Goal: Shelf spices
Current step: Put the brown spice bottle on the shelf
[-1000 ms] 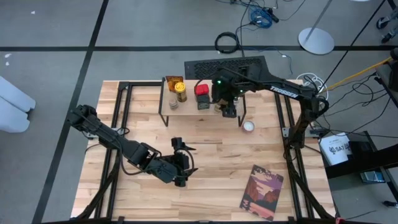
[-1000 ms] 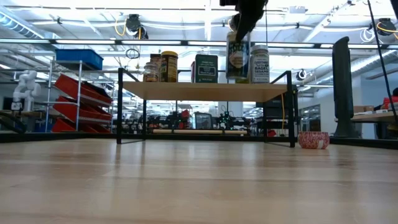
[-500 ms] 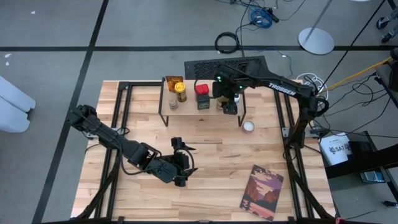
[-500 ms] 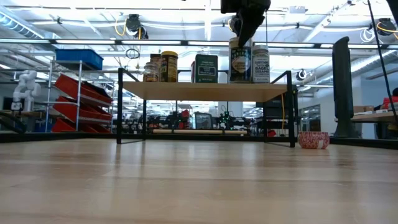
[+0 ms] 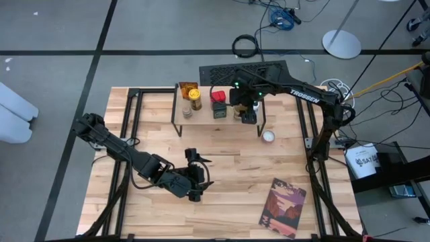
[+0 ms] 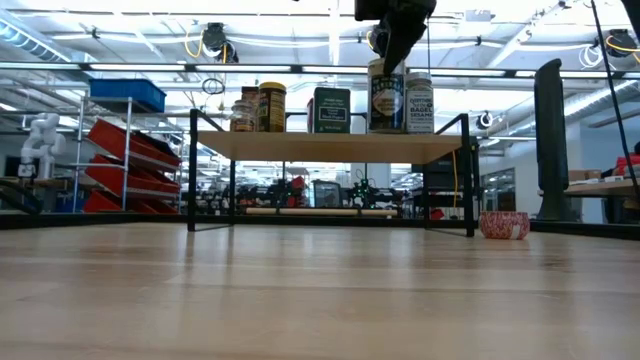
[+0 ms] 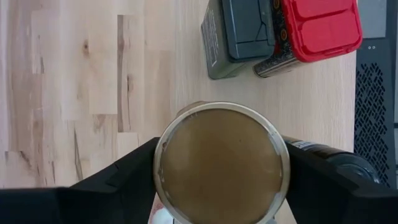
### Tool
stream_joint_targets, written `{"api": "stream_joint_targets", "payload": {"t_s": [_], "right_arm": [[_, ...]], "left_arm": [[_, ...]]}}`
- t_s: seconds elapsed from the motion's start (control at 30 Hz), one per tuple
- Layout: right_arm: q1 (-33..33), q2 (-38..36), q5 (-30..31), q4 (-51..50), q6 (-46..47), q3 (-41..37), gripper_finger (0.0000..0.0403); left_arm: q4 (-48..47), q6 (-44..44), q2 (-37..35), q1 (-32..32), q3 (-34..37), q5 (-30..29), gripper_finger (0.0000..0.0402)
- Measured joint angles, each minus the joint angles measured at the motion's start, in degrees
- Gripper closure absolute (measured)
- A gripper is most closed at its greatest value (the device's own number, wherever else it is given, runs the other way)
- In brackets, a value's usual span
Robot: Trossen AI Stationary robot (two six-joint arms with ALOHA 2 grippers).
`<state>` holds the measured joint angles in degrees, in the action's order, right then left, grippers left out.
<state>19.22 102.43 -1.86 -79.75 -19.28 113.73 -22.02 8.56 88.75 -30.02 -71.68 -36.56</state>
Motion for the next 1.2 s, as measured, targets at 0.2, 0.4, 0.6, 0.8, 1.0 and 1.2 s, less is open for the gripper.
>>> {"api": "stream_joint_targets", "payload": {"t_s": [0.2,0.4,0.6,0.8,1.0,1.2], "right_arm": [[0.0,0.0,-0.01,0.11,-0.07,0.0,0.012],[0.03,0.0,0.31,0.14,-0.39,-0.01,0.0111],[0.94,0.0,0.03,0.31,-0.81,-0.02,0.0112],[1.01,0.0,0.23,0.46,-1.35,-0.02,0.0112],[1.01,0.0,1.29,1.64,-1.8,-0.02,0.0112],[1.01,0.0,2.85,1.62,-1.58,-0.02,0.0112]], "left_arm": [[0.0,0.02,0.0,0.0,0.0,0.02,0.0032],[0.02,0.02,0.0,0.0,0.0,0.02,0.0032],[0.02,0.02,0.0,0.0,0.0,0.02,0.0032],[0.02,0.0,0.02,0.0,0.0,0.02,0.0032],[0.02,0.0,0.02,0.0,0.0,0.03,0.0032],[0.02,0.02,0.02,0.0,0.0,0.04,0.0032]]}}
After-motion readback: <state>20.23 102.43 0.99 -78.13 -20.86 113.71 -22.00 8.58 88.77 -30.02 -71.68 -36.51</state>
